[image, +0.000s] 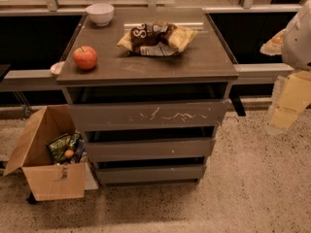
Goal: Open bottom drawer
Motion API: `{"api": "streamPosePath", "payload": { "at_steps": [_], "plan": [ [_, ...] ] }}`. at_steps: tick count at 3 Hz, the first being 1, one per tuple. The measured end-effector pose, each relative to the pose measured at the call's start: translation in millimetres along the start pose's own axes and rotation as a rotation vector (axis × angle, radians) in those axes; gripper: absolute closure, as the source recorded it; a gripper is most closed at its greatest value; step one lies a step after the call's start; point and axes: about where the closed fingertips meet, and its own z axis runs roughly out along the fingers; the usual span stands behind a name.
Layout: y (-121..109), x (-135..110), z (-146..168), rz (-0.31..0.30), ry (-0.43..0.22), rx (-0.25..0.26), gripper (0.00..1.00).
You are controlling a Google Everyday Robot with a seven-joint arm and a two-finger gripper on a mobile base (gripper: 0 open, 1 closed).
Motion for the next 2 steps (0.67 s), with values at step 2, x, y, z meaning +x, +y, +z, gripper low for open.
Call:
{"api": "streamPosePath", "payload": {
  "at_steps": [2],
  "plan": [
    [18.4, -4.2, 55.7, -0.064, -0.054, -0.042, 0.00]
  ]
}}
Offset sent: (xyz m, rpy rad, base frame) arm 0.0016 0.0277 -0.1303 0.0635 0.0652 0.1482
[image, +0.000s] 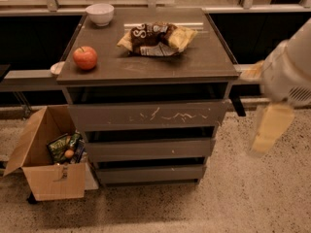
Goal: Open bottom drawer
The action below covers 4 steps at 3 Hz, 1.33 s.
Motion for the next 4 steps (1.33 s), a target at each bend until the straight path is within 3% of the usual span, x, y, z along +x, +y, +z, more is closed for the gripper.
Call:
{"api": "streamPosePath", "payload": {
  "at_steps": [1, 2, 3, 4],
  "plan": [
    [30.9, -8.3, 79.7, -0.061, -0.083, -0.083, 0.00],
    [71.5, -17.2, 173.7, -0.027, -0.223, -0.242, 0.00],
    [71.1, -17.3, 172.1, -0.029, -0.220, -0.239, 0.00],
    [83.7, -22.6, 225.6, -0.109, -0.242, -0.252, 0.00]
  ]
}}
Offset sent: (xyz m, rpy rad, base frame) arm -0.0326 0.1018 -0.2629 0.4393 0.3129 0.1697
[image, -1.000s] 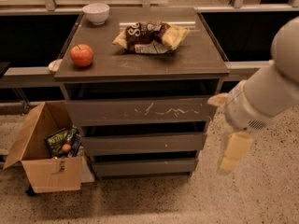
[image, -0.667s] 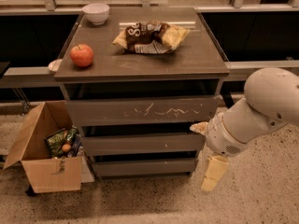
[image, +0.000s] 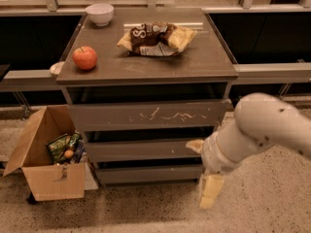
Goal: Open bottom drawer
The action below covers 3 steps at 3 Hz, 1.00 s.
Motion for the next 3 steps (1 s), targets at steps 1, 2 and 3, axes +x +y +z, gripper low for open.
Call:
{"api": "streamPosePath", "payload": {
  "at_steps": [1, 2, 3],
  "plan": [
    [-3.8, 19.9, 73.8, -0.051, -0.014, -0.024, 0.00],
    [-12.9, 47.4, 140.3, -0.055, -0.066, -0.046, 0.00],
    [-31.4, 75.9, 191.9, -0.027, -0.151, -0.073, 0.00]
  ]
}}
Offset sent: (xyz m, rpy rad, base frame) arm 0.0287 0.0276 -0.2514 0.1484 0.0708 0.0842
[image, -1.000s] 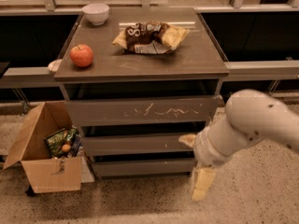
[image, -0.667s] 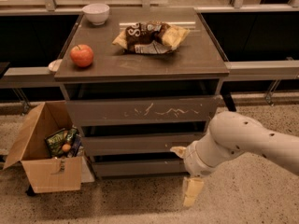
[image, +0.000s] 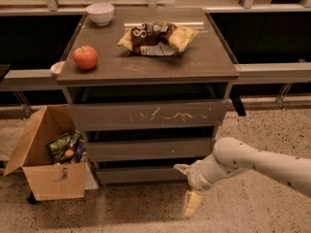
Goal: Open bottom drawer
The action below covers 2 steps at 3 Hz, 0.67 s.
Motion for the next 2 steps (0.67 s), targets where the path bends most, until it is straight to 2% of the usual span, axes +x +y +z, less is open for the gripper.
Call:
{"api": "streamPosePath", "payload": {
  "at_steps": [1, 2],
  "plan": [
    [0.6, 18.3, 37.6, 0.037, -0.053, -0.039, 0.00],
    [2.6, 18.8, 39.6, 0.039, -0.054, -0.044, 0.00]
  ]
}}
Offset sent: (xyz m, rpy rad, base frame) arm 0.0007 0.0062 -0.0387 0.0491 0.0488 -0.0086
